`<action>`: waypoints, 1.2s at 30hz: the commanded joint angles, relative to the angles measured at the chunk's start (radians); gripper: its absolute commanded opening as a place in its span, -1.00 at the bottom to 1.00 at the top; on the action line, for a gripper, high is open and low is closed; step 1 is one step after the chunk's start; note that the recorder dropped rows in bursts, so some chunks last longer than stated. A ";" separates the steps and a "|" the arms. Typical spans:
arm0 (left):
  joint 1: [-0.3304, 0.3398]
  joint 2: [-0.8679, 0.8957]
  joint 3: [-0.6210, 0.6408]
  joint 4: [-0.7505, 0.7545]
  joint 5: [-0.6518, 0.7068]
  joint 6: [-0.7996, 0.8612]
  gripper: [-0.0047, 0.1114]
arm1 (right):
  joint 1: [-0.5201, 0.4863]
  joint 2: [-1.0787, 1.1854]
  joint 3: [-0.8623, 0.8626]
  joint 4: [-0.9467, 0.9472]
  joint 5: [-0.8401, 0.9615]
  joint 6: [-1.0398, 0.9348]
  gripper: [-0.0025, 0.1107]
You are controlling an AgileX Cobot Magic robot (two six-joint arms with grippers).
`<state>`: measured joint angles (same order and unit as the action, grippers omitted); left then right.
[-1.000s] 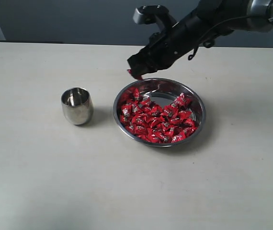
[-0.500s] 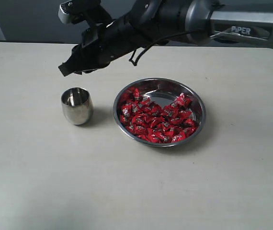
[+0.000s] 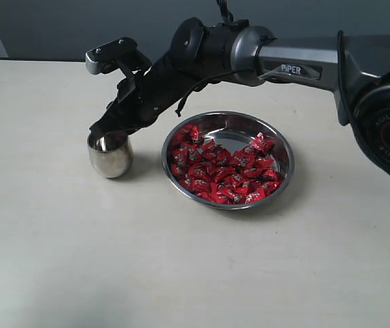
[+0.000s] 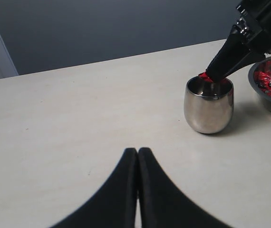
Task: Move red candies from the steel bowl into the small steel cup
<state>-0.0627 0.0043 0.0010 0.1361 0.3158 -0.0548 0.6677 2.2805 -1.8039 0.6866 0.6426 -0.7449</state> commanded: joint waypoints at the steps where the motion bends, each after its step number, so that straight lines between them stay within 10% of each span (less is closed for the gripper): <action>1: -0.010 -0.004 -0.001 0.000 -0.007 -0.006 -0.91 | 0.000 -0.007 -0.006 -0.011 0.031 0.007 -0.72; 6: -0.010 -0.004 -0.001 0.000 -0.007 -0.006 -0.91 | 0.000 -0.007 -0.006 -0.011 0.029 0.007 -0.31; 36: -0.010 -0.004 -0.001 0.000 -0.007 -0.006 -0.91 | -0.105 -0.048 -0.006 -0.569 0.166 0.555 -0.31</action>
<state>-0.0627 0.0043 0.0010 0.1361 0.3158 -0.0548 0.5692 2.2114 -1.8064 0.1296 0.8371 -0.2134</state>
